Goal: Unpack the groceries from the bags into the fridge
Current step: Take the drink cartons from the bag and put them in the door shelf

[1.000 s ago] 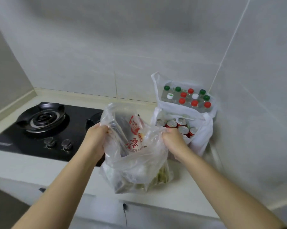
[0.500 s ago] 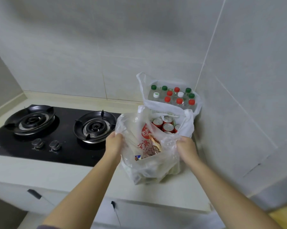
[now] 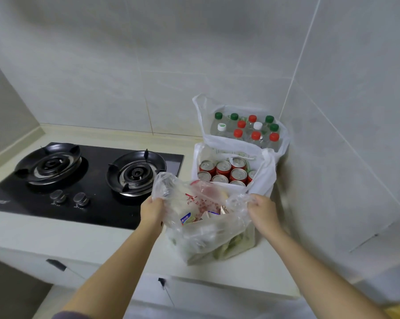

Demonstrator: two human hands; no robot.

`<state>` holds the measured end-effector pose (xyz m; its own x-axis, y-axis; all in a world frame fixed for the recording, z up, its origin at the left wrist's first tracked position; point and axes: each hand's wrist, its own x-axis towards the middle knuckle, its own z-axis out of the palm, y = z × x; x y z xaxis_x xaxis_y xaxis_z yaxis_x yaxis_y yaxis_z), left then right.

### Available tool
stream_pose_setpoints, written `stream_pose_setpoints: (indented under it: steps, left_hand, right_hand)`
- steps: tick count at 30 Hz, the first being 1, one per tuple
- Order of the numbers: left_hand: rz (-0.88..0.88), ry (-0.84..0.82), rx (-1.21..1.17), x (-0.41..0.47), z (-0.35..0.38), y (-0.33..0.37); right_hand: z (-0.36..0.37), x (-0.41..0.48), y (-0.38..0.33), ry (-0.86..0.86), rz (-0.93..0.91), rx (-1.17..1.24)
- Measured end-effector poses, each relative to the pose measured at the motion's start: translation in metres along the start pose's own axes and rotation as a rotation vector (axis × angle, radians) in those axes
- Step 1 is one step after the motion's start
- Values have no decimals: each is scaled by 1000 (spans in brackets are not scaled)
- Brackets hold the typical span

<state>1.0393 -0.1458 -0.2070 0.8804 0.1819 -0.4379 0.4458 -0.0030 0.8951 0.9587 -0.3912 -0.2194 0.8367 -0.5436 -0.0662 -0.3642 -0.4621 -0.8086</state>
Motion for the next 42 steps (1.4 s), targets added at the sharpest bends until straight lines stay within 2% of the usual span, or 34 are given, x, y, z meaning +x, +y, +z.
stream_pose_setpoints:
  steps: [5,8,10,12,15,17,18,19,20,22,24,30,35,37,39,40,42]
  left_hand:
    - [-3,-14,89,6,-12,-8]
    - [104,-41,215,5,-18,-9]
    - [257,-70,310,4,-21,-10]
    - [569,-54,436,-2,-24,-6]
    - [1263,-37,695,-11,-30,12]
    - [1670,-187,936,-9,-30,20]
    - [1738,-297,1086,-5,-27,20]
    - [1697,-395,1266,-2,-24,19]
    - [1545,-454,1487,3,-21,17]
    - [1168,-460,1898,16,-21,9]
    - [1009,-462,2036,29,-26,-4]
    - [838,-569,2134,53,-45,-47]
    - [690,-486,2153,55,-46,-59]
    - [800,-458,2040,46,-39,-53]
    - [983,-484,1748,35,-27,-47]
    - [1030,-530,1637,30,-21,-45]
    - [1046,-653,1580,25,-11,-47]
  right_hand:
    - [8,-3,8,-64,-159,-132]
    - [9,-1,3,-163,-185,-260]
    - [4,1,-3,-260,-199,-325]
    - [-10,1,-15,-409,-250,-392]
    - [-30,-9,-47,-585,-426,-408]
    - [-26,-18,-63,-577,-546,-382]
    - [-19,-22,-67,-579,-578,-422]
    - [-10,-26,-68,-588,-593,-514]
    - [-1,-29,-65,-598,-585,-644]
    - [13,-29,-49,-591,-550,-903]
    - [21,-24,-27,-580,-540,-1029]
    - [29,-13,-4,-606,-548,-1168]
    - [43,-18,3,-600,-557,-1225]
    - [47,-24,-5,-583,-581,-1187]
    - [51,-29,-12,-530,-687,-1167]
    - [54,-30,-14,-488,-772,-1161]
    - [62,-28,-14,-447,-895,-1161]
